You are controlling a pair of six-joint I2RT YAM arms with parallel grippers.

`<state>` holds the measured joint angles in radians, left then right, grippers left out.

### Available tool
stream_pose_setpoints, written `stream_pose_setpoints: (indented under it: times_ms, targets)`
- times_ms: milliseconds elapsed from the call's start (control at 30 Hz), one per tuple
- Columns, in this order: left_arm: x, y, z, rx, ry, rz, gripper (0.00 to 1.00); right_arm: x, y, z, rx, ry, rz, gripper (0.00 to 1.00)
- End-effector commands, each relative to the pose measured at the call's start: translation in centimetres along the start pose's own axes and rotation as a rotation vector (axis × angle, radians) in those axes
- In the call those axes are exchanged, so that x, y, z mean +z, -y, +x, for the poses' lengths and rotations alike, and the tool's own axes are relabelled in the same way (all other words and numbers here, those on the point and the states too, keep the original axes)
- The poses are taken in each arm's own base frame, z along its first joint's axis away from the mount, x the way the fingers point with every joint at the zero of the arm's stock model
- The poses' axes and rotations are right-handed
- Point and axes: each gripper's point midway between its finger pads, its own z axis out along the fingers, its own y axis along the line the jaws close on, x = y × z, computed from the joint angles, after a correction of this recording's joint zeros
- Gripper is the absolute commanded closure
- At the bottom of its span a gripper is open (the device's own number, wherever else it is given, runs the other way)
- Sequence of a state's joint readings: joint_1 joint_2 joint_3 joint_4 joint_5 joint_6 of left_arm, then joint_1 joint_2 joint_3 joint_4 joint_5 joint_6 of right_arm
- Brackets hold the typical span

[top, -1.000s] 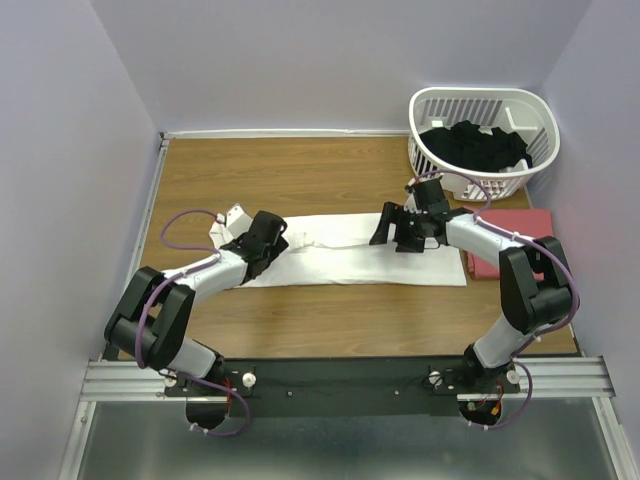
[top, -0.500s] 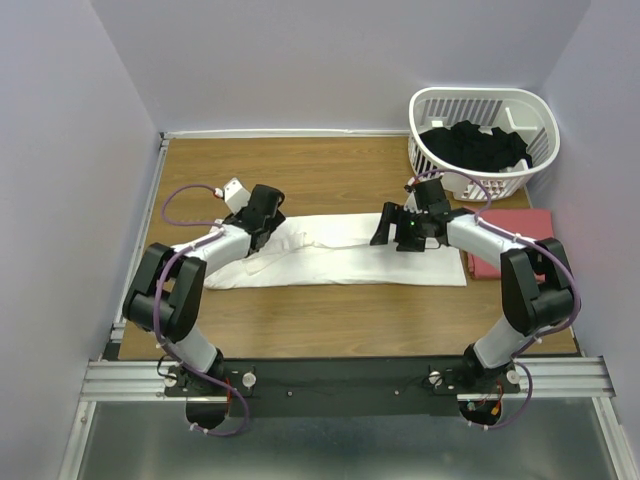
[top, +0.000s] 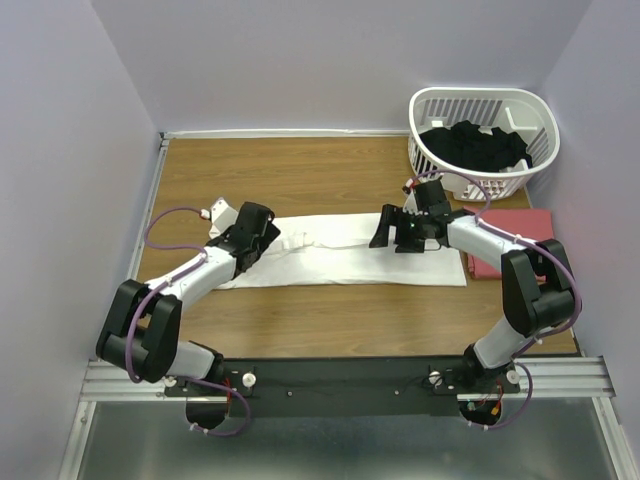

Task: Fold and stack the t-shirts
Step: Fold the tshirt

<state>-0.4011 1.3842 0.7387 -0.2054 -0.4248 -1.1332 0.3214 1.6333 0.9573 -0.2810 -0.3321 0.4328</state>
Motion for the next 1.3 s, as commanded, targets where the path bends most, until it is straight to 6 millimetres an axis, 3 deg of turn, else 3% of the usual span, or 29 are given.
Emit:
stream_pose_setpoints:
  times_ms: [0,267,667,1267]
  targets:
    - [-0.6,-0.9,1.4,-0.033,-0.039,-0.026,0.04,-0.2,-0.3,0.7,-0.019,-0.014,-0.025,0.08]
    - [0.1,-2.2,3.1,-0.031,-0.079,-0.072,0.01,-0.3,-0.2,1.0,-0.018,-0.016,-0.023,0.07]
    - [0.0,-2.9,3.2,-0.086,-0.05,-0.073,0.02,-0.2,-0.1,1.3,-0.018,-0.027,-0.026,0.07]
    - [1.2,0.6,-0.2,-0.145,0.098,0.005,0.11,-0.1,-0.2,1.5,-0.022,-0.034,-0.035,0.07]
